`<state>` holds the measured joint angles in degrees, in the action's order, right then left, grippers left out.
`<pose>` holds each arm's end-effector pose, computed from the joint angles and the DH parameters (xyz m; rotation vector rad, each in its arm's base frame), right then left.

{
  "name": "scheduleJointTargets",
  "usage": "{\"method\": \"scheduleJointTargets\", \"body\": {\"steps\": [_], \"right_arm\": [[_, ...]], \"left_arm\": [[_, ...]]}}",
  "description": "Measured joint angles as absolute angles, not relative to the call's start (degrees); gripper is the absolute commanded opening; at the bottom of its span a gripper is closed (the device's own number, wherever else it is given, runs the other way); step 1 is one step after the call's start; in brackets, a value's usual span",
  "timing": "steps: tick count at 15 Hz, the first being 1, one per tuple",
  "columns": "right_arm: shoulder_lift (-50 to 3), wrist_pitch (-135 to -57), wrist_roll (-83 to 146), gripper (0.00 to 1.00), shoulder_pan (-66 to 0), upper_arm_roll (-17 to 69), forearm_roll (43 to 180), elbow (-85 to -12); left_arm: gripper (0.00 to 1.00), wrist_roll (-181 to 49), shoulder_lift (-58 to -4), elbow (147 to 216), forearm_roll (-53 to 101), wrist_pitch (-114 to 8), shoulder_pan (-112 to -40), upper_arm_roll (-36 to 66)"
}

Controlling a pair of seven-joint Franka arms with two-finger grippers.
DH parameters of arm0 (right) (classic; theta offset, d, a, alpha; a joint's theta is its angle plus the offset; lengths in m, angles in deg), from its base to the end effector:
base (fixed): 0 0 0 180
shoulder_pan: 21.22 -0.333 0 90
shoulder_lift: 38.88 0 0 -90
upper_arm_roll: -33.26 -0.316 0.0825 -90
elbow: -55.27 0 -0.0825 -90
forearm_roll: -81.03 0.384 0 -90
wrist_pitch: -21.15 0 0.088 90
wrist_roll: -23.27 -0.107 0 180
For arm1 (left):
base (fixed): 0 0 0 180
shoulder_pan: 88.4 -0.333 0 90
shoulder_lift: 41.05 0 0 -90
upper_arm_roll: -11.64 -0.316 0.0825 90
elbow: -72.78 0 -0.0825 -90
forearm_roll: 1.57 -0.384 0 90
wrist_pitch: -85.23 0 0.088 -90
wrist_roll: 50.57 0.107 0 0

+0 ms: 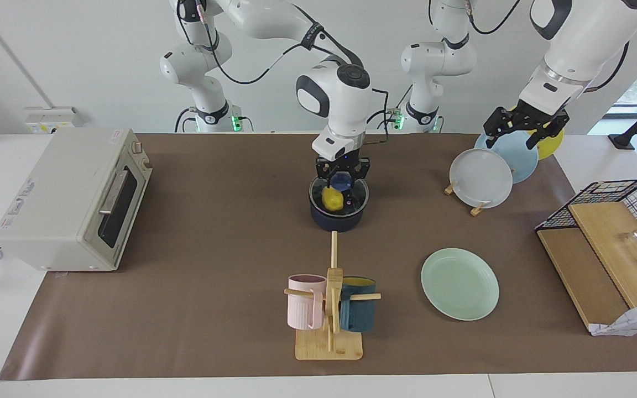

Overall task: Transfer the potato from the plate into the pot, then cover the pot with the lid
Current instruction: 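Lower the glass lid onto the saucepan with the right gripper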

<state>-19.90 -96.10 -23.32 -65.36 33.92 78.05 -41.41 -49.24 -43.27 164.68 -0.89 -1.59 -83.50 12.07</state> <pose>0.4758 0.4482 0.4086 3.1241 -0.0475 0.0862 0.5338 -0.0512 0.6254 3.1255 -0.1824 -0.0787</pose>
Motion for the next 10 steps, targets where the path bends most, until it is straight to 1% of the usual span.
{"method": "scheduleJointTargets", "body": {"steps": [6,7,8,9,10], "right_arm": [[-19.4,-96.3,-23.3,0.46,-65.2,34.1,78.0,-41.3],[-19.3,-96.3,-23.3,0.50,-65.2,34.1,78.0,-41.3],[-19.3,-96.3,-23.3,0.55,-65.2,34.1,78.0,-41.3],[-19.3,-96.3,-23.3,0.67,-65.2,34.1,78.0,-41.3],[-19.3,-96.3,-23.3,1.00,-65.2,34.1,78.0,-41.3]], "left_arm": [[1.00,-49.2,-43.3,164.7,-0.9,-1.6,-83.5,12.1],[1.00,-49.2,-43.3,164.7,-0.9,-1.6,-83.5,12.1],[1.00,-49.2,-43.3,164.7,-0.9,-1.6,-83.5,12.1],[1.00,-49.2,-43.3,164.7,-0.9,-1.5,-83.5,12.1],[1.00,-49.2,-43.3,164.7,-0.9,-1.5,-83.5,12.1]]}}
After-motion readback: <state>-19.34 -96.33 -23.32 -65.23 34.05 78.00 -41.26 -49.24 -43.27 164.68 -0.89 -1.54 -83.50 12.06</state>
